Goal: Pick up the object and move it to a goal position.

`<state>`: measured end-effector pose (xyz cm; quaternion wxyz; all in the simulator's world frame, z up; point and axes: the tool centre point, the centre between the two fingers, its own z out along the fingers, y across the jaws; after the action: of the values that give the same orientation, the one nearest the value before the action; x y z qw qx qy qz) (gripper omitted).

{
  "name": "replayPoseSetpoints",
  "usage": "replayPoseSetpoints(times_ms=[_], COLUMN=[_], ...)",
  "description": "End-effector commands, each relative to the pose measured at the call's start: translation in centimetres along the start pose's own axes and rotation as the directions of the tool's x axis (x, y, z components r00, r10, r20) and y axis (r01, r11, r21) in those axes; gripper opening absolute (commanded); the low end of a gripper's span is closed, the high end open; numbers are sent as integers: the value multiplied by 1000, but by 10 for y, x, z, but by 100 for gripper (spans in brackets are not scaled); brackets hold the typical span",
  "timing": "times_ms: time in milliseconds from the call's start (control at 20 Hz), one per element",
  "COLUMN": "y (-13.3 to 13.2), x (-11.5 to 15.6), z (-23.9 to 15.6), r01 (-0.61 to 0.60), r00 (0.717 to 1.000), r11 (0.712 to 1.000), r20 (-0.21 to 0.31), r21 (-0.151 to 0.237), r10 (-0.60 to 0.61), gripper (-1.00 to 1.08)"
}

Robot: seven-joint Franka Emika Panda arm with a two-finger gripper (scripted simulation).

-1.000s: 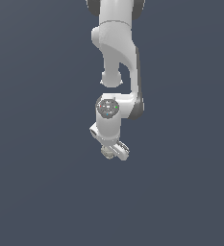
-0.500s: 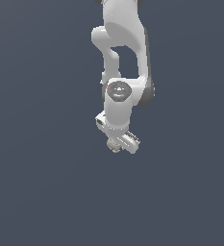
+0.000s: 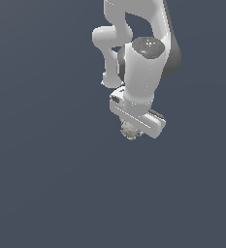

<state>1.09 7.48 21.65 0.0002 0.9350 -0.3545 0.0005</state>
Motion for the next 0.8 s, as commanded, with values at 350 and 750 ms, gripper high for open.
replayPoseSetpoints(times_ms=[350,750], y=[-35,-57], x=[-40,-62], z=[-104,-165], r01=[-1,0], r00=[1000,1000], r11=[1000,1000], r20=[-1,0], r21=[-1,0], r10=[1,0], gripper=[-100,-100])
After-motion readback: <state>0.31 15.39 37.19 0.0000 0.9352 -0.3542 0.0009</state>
